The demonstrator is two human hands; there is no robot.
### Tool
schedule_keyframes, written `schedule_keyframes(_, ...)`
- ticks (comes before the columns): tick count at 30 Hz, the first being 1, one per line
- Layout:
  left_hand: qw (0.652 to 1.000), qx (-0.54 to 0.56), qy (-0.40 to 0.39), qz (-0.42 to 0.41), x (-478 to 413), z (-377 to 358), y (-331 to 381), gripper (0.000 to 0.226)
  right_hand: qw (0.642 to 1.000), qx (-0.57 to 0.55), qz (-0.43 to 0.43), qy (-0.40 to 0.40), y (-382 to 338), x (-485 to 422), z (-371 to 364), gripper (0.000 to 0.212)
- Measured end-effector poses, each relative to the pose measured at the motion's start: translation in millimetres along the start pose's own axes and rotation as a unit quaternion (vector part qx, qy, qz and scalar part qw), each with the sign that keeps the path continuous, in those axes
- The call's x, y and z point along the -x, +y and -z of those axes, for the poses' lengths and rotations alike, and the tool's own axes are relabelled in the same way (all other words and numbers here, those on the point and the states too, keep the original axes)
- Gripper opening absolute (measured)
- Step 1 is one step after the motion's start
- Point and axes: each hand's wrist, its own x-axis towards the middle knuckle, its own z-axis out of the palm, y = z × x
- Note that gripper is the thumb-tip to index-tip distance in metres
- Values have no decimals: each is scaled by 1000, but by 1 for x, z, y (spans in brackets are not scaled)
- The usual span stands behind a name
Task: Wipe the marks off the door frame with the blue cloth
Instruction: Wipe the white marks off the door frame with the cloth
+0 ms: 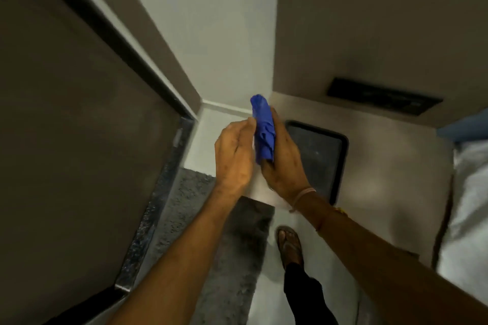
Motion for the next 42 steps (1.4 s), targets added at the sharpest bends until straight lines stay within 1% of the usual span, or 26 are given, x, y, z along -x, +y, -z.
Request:
schedule_keyframes(1,999,-3,26,-20,5,20,16,27,999,-21,24,-4,-24,-2,-8,69)
schedule_keyframes(2,996,-9,60,-58,12,51,36,25,998,-37,55,-10,-60,-3,-22,66)
schedule_keyframes(4,984,-24,115,-132,31,104,71,27,992,-71,107,-7,-118,0,-44,57)
schedule_keyframes(5,972,-36,150,-179,47,142,93,30,985,-88,147,-2,-157,6,-61,55)
schedule_keyframes(7,943,-91,196,-255,80,209,127,36,969,-94,227,19,-226,20,-90,58)
schedule_keyframes(9,909,-148,247,-300,118,273,156,43,947,-108,303,29,-297,40,-120,62)
schedule_keyframes(11,870,-187,318,-326,163,343,176,48,918,-139,370,7,-372,74,-154,66)
schedule_keyframes(13,829,-223,387,-337,210,410,188,47,885,-184,427,-29,-438,115,-186,64)
schedule_keyframes(15,788,-271,433,-343,253,461,193,48,854,-205,477,-40,-488,151,-212,61)
schedule_keyframes(17,740,-324,472,-352,304,513,192,49,814,-220,535,-52,-535,192,-241,55)
schedule_keyframes(19,700,-361,501,-359,350,551,189,48,778,-236,579,-55,-574,229,-264,50)
schedule_keyframes(21,654,-402,529,-360,397,587,185,47,735,-265,620,-64,-612,267,-285,49)
schedule_keyframes(22,633,-421,538,-365,414,600,183,47,720,-274,634,-66,-625,282,-291,49)
schedule_keyframes(25,580,-476,555,-360,460,634,183,48,691,-271,667,-75,-657,316,-304,48)
schedule_keyframes(26,562,-484,569,-355,473,647,186,49,682,-255,681,-79,-665,324,-308,48)
schedule_keyframes(28,530,-491,609,-329,495,673,195,51,662,-220,713,-75,-680,332,-313,54)
schedule_keyframes(30,509,-494,647,-281,515,697,205,55,645,-190,737,-63,-694,337,-315,64)
schedule_keyframes(31,500,-503,658,-254,523,707,209,58,638,-180,746,-56,-701,339,-315,64)
schedule_keyframes(33,482,-530,667,-204,536,730,220,63,621,-157,768,-29,-714,345,-318,58)
schedule_keyframes(36,460,-540,690,-145,543,761,238,65,597,-89,797,33,-728,352,-326,56)
schedule_keyframes(39,445,-569,683,-107,544,786,252,66,585,-15,806,88,-743,357,-341,52)
schedule_keyframes(40,437,-586,675,-96,544,793,255,67,583,22,807,94,-746,357,-346,56)
schedule_keyframes(42,422,-616,659,-87,544,805,256,68,583,101,802,76,-749,357,-357,79)
